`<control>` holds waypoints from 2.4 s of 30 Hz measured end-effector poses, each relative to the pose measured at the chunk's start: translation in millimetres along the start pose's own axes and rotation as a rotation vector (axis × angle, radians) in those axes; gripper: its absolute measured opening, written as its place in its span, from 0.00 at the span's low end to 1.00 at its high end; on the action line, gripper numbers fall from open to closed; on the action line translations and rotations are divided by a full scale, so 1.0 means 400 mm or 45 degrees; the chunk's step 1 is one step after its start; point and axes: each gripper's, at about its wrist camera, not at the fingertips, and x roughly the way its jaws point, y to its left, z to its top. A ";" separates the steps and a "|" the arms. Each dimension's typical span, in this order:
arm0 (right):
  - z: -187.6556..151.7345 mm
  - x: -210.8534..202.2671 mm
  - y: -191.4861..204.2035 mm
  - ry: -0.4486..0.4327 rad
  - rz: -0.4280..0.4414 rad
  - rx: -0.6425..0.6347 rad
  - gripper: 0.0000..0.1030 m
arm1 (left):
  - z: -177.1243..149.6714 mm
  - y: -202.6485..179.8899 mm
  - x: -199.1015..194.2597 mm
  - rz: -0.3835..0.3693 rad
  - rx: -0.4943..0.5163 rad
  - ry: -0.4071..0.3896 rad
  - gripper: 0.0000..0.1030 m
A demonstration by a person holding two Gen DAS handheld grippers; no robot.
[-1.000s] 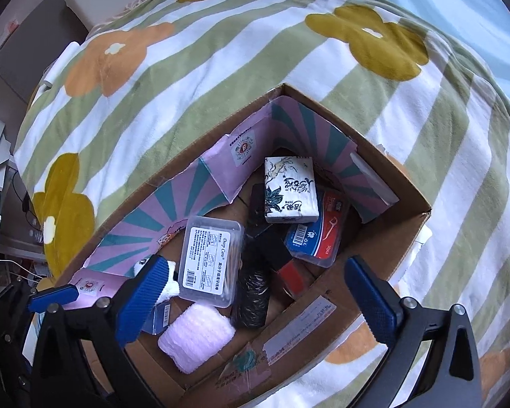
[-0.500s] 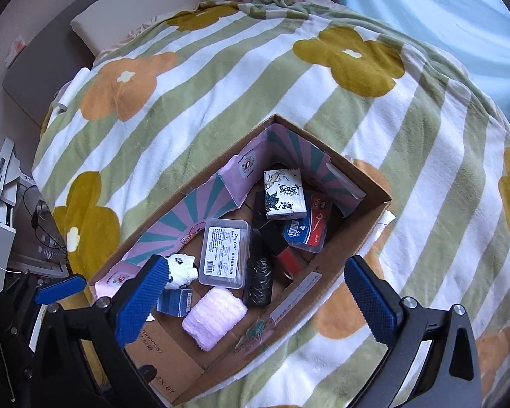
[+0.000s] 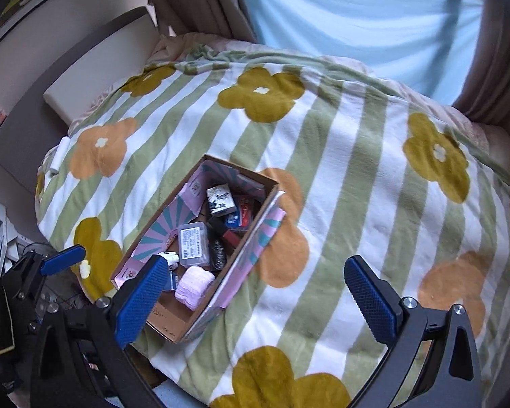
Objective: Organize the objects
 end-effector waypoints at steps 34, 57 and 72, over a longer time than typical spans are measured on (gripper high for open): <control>-0.193 -0.174 -0.274 -0.112 -0.322 0.449 1.00 | 0.066 -0.337 -0.073 -0.154 0.328 -0.166 1.00; -0.189 -0.172 -0.289 -0.114 -0.323 0.450 1.00 | 0.071 -0.338 -0.070 -0.165 0.311 -0.171 1.00; -0.173 -0.168 -0.299 -0.109 -0.331 0.451 1.00 | 0.082 -0.332 -0.057 -0.149 0.266 -0.160 1.00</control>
